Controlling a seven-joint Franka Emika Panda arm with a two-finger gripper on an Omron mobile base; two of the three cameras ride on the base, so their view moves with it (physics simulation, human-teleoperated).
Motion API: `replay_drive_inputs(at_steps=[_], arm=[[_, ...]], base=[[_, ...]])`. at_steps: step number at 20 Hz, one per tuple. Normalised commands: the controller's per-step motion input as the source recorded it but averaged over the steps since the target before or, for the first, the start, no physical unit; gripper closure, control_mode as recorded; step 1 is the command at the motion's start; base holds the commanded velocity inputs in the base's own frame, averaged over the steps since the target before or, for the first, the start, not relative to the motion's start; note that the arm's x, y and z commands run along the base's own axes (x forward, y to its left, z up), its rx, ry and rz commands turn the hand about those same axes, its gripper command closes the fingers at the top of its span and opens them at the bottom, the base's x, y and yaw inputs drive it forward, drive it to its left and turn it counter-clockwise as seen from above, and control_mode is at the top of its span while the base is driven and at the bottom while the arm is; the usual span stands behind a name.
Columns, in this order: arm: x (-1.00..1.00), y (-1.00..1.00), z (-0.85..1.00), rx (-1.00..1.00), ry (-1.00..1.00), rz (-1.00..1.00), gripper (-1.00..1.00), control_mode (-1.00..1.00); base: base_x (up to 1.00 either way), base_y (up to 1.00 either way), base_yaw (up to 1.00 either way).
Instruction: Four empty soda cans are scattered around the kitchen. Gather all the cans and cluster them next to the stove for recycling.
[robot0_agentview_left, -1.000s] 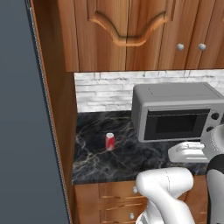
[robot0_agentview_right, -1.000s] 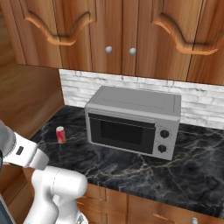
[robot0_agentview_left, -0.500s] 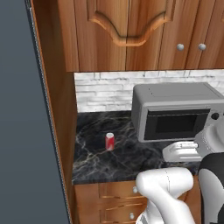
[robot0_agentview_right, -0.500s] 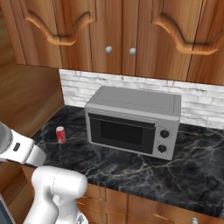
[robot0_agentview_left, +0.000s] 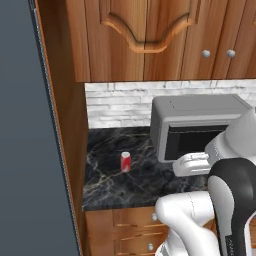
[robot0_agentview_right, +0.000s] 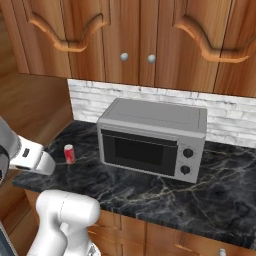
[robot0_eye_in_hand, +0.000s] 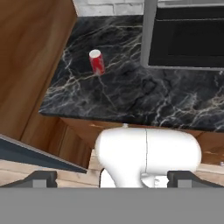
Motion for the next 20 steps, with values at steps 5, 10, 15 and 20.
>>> replay_drive_inputs(at_steps=[5,10,15,20], arm=[[0.32,0.12,-0.04,0.0,0.0,0.03,-1.0,-1.0],[0.22,0.12,-0.03,0.0,0.0,0.0,-1.0,-1.0],[0.15,0.13,-0.03,0.0,0.0,0.0,-1.0,-1.0],[0.15,0.02,-0.03,0.0,0.0,-0.07,-1.0,-1.0]], base=[[0.0,0.0,0.0],[0.0,0.0,0.0],[0.0,0.0,0.0],[0.0,0.0,0.0]])
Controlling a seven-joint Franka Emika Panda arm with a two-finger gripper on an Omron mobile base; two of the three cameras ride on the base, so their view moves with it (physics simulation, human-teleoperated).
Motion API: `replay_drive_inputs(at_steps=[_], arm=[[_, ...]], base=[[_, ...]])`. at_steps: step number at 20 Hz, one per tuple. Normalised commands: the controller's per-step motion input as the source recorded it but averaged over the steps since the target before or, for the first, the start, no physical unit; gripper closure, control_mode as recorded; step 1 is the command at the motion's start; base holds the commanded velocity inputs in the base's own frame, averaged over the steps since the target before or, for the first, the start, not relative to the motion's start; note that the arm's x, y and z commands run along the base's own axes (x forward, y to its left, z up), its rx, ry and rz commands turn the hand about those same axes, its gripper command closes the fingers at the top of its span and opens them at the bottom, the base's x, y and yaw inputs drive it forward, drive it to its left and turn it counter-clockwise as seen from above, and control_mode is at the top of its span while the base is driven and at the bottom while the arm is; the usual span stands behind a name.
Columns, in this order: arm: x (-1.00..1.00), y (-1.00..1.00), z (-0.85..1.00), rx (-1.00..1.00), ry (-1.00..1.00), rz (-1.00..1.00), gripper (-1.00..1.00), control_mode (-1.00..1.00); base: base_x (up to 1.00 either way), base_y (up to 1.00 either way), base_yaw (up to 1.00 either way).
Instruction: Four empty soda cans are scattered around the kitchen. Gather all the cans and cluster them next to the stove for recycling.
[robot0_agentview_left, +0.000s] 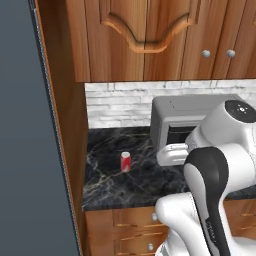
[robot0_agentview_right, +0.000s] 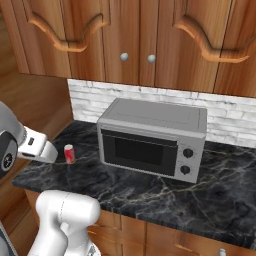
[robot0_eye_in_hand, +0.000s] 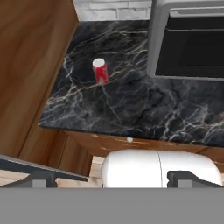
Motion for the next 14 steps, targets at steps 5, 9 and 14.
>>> replay_drive_inputs(at_steps=[5,9,14], arm=[[0.06,0.0,-0.01,0.0,0.0,-0.09,-1.0,-1.0],[0.04,0.02,-0.01,0.0,0.0,0.0,-1.0,-1.0],[0.24,0.03,0.0,0.0,0.02,0.02,-1.0,-1.0]], base=[[0.0,0.0,0.0],[0.0,0.0,0.0],[0.0,0.0,0.0]])
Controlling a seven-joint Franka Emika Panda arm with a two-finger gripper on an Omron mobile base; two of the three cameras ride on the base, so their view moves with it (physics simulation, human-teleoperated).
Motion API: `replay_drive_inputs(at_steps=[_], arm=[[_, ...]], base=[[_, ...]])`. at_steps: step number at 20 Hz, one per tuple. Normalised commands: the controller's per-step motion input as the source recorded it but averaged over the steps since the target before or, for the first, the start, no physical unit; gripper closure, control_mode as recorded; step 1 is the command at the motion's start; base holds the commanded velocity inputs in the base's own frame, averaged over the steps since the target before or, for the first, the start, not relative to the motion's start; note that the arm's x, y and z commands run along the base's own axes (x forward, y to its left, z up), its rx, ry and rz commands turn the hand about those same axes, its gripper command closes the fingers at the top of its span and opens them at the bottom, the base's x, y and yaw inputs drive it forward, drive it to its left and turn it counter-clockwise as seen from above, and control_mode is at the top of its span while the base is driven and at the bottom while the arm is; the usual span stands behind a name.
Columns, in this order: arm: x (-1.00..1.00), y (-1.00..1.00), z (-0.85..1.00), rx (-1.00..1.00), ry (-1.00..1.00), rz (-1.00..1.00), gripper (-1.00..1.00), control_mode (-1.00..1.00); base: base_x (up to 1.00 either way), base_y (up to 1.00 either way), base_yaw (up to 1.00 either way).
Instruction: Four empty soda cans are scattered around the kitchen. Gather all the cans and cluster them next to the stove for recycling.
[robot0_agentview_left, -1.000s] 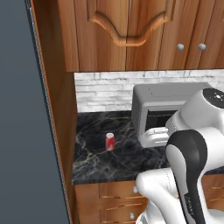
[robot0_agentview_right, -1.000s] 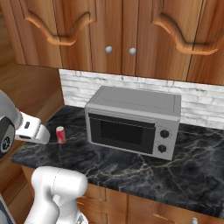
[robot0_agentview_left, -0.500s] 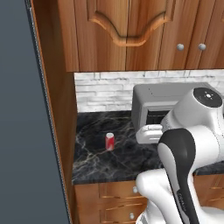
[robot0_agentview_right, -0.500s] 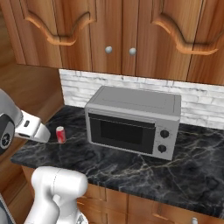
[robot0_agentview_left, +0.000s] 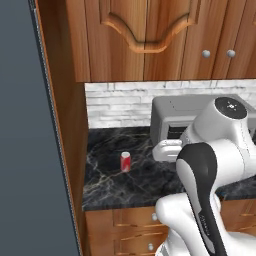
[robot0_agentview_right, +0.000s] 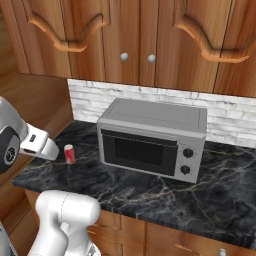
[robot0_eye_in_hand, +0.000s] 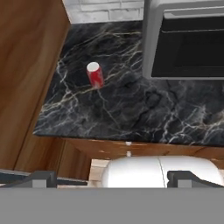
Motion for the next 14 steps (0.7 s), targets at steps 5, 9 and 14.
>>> replay_drive_inputs(at_steps=[5,9,14], arm=[[0.29,0.05,-0.03,0.01,0.02,0.01,-1.0,-1.0],[0.14,0.0,-0.16,-0.01,0.0,0.0,-1.0,-1.0],[0.24,0.11,-0.09,0.01,0.0,0.08,-1.0,-1.0]], base=[[0.0,0.0,0.0],[0.0,0.0,0.0],[0.0,0.0,0.0]])
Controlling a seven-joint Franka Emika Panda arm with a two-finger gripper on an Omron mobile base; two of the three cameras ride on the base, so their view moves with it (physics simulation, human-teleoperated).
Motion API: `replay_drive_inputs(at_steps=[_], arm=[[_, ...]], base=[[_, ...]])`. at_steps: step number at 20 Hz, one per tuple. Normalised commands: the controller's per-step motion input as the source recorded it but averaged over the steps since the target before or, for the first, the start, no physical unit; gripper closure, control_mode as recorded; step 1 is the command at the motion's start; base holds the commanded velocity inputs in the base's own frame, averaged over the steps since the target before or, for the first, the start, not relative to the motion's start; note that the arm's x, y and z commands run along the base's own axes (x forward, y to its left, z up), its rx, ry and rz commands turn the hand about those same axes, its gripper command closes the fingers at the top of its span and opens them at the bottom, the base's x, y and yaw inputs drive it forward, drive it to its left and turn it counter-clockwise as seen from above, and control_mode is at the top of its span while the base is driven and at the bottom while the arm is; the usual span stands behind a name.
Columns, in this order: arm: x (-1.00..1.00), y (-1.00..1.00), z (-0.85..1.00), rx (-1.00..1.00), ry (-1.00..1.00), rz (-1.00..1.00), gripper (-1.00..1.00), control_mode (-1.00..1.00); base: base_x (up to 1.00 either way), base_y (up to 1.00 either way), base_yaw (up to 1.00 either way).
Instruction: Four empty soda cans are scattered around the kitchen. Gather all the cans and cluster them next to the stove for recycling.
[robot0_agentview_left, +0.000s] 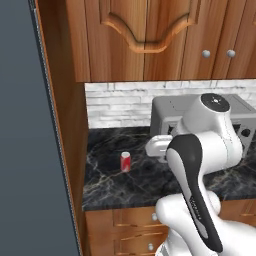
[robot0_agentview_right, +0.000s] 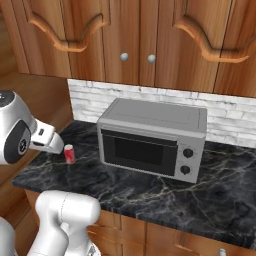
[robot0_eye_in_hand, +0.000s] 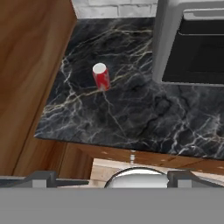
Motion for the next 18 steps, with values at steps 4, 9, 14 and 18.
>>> replay_drive_inputs(at_steps=[4,9,14,18], arm=[[0.14,0.05,0.0,0.0,0.0,0.05,-1.0,-1.0],[0.26,0.08,-0.01,0.0,0.0,0.02,-1.0,-1.0],[0.25,0.08,-0.21,0.0,0.0,0.02,-1.0,-1.0],[0.26,0.08,-0.21,0.0,0.0,0.01,-1.0,-1.0]], base=[[0.0,0.0,0.0],[0.0,0.0,0.0],[0.0,0.0,0.0],[0.0,0.0,0.0]])
